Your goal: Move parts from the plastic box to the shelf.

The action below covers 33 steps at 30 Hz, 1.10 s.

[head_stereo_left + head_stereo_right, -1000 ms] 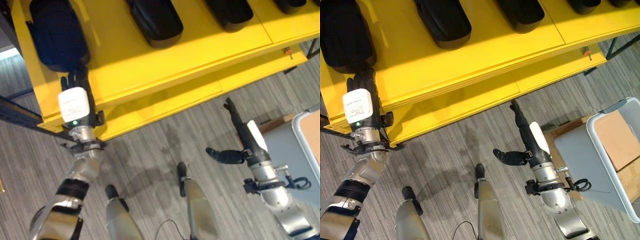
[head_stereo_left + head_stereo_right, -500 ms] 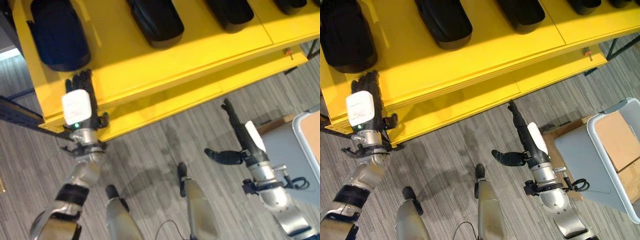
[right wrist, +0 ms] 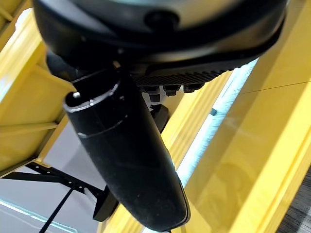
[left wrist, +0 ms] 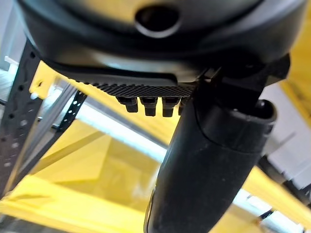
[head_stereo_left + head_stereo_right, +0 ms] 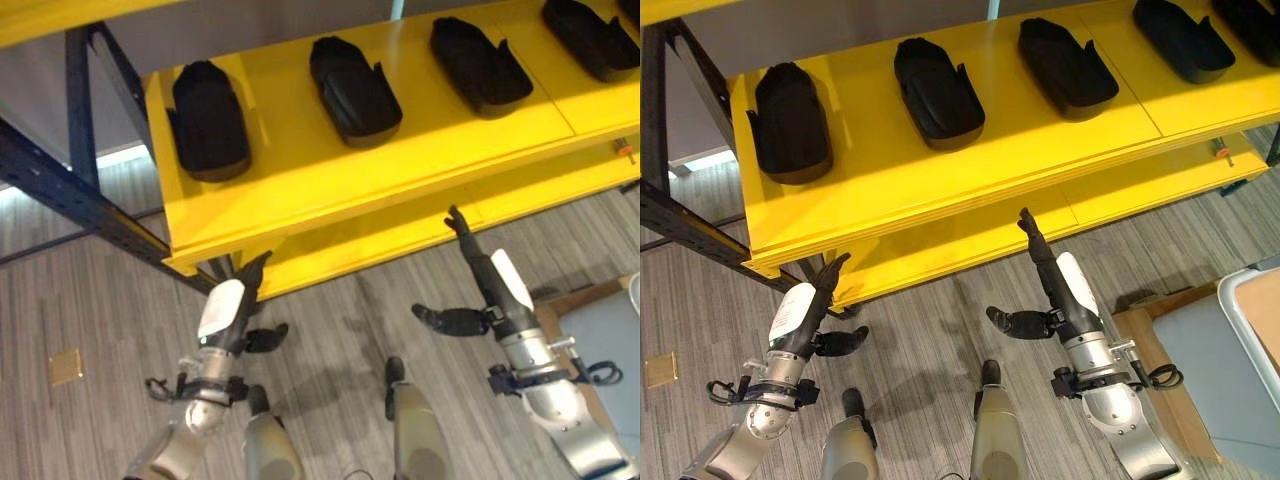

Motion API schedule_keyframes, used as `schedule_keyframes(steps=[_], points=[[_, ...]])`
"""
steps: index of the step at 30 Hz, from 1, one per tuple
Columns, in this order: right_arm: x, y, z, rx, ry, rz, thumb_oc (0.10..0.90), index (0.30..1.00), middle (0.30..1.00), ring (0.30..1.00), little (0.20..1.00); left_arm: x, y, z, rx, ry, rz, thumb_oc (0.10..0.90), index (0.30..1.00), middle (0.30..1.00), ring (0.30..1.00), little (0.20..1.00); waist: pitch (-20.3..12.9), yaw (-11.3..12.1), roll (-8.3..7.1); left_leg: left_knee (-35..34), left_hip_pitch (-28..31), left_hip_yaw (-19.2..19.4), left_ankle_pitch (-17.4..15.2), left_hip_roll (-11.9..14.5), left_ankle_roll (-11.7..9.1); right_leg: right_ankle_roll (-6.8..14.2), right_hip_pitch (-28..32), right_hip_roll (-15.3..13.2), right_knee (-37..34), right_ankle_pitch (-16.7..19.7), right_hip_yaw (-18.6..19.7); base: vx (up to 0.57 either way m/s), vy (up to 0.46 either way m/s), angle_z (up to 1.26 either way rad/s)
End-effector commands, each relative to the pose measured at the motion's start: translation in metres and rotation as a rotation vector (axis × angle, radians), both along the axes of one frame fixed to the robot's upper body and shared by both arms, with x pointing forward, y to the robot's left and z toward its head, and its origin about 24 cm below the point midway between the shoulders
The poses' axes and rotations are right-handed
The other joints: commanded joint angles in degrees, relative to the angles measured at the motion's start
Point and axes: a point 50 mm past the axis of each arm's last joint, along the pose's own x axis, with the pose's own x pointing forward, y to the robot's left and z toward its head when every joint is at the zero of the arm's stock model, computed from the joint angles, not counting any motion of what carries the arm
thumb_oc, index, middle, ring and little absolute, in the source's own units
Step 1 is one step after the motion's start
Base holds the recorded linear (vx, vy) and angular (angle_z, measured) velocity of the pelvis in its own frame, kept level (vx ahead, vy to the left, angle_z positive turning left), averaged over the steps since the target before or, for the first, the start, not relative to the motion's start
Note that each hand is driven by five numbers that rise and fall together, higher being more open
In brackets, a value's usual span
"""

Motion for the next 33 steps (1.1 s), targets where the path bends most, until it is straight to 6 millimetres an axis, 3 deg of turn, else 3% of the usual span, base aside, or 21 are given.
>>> schedule_keyframes(steps=[1, 9, 17, 26, 33], points=[[-0.008, 0.005, 0.047, 0.031, -0.252, 0.057, 0.9, 1.0, 1.0, 1.0, 1.0, 0.006, -0.003, 0.043, -0.003, -0.214, -0.096, 0.9, 1.0, 1.0, 1.0, 1.0, -7.9, -0.9, -1.69, -4.3, -2.0, -1.8, 7.4, -1.7, 1.8, 0.8, 2.1, 0.4, -1.1, 1.7, 0.2, 0.03, 0.013, 0.17], [-0.009, -0.001, 0.041, 0.032, -0.203, 0.026, 0.9, 1.0, 1.0, 1.0, 1.0, 0.005, 0.012, 0.049, 0.023, -0.255, -0.004, 0.9, 1.0, 1.0, 1.0, 1.0, -14.3, -1.4, -0.63, -8.8, 3.3, 0.4, 8.0, -1.9, 2.0, 1.7, 6.8, -0.3, -5.5, 1.7, -0.5, 0.06, 0.005, 0.0], [-0.007, -0.003, 0.032, 0.025, -0.144, 0.006, 0.9, 1.0, 1.0, 1.0, 1.0, 0.02, 0.031, 0.046, 0.113, -0.252, 0.146, 0.9, 1.0, 1.0, 1.0, 1.0, -17.3, -2.0, -0.78, -9.5, 5.7, 2.0, 7.6, -2.0, 2.1, 1.9, 8.3, -0.5, -6.6, 1.7, -0.1, 0.06, 0.001, -0.05], [-0.002, 0.002, 0.03, 0.033, -0.126, 0.024, 0.9, 1.0, 1.0, 1.0, 1.0, 0.052, 0.044, 0.036, 0.209, -0.208, 0.296, 0.9, 1.0, 1.0, 1.0, 1.0, -17.0, -3.3, -1.14, -8.2, 4.8, 3.0, 7.6, -1.4, 1.7, 1.9, 5.8, 0.2, -4.9, 2.0, 1.6, 0.0, 0.003, -0.1], [-0.001, 0.005, 0.038, 0.02, -0.164, 0.054, 0.9, 1.0, 1.0, 1.0, 1.0, 0.081, 0.049, 0.046, 0.304, -0.221, 0.354, 0.9, 1.0, 1.0, 1.0, 1.0, -13.3, -4.6, -1.48, -4.4, 0.9, 2.9, 7.3, -0.4, 1.4, 1.4, 1.5, 1.0, -1.8, 2.2, 3.4, -0.05, 0.009, -0.13]])
